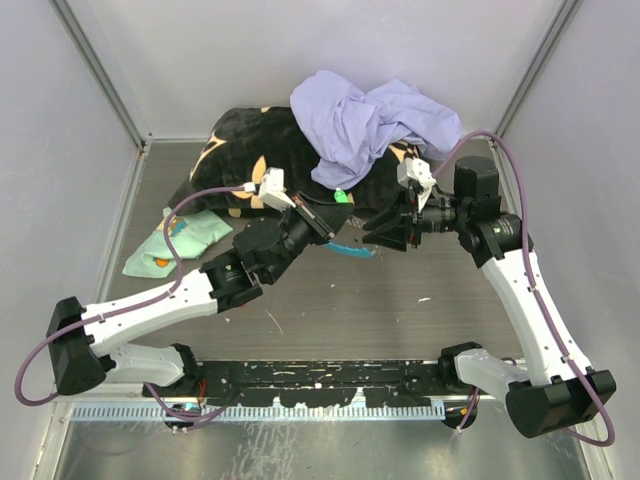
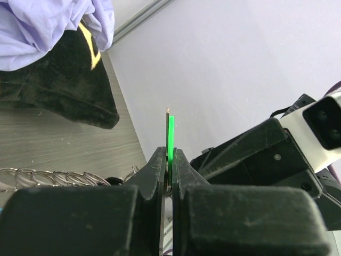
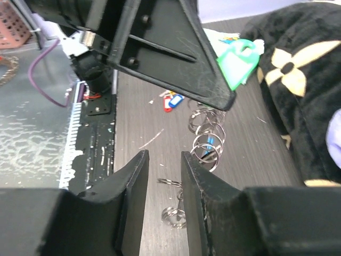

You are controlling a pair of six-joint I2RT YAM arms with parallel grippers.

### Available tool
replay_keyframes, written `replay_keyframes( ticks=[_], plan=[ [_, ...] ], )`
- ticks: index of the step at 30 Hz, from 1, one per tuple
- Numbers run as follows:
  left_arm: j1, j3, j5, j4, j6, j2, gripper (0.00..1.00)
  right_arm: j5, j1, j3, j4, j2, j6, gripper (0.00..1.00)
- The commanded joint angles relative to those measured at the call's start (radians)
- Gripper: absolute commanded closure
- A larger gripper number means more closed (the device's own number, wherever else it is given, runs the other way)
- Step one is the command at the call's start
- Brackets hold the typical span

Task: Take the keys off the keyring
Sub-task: Remove the key from the keyring.

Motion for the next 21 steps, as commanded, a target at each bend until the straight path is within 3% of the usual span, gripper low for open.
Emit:
replay_keyframes(
  ticks=[1, 7, 15, 21],
  plan=[
    [-0.005, 0.078, -0.013, 0.09, 0.015, 0.005, 1.0, 0.194, -0.004, 0.029, 0.063, 0.003, 0.047, 0.64],
    [-0.006, 0.085, -0.01, 0.087, 0.015, 0.01, 1.0, 0.348, -0.004, 0.091, 0.071, 0.015, 0.071, 0.64],
    [-0.006, 0.087, -0.015, 0.081, 0.023, 0.001, 1.0, 0.166, -0.004, 0.18, -0.059, 0.023, -0.062, 0.62],
    [-0.007, 0.087, -0.015, 0.082, 0.023, -0.005, 1.0, 0.148, -0.008, 0.172, -0.118, 0.01, -0.14, 0.61]
  ],
)
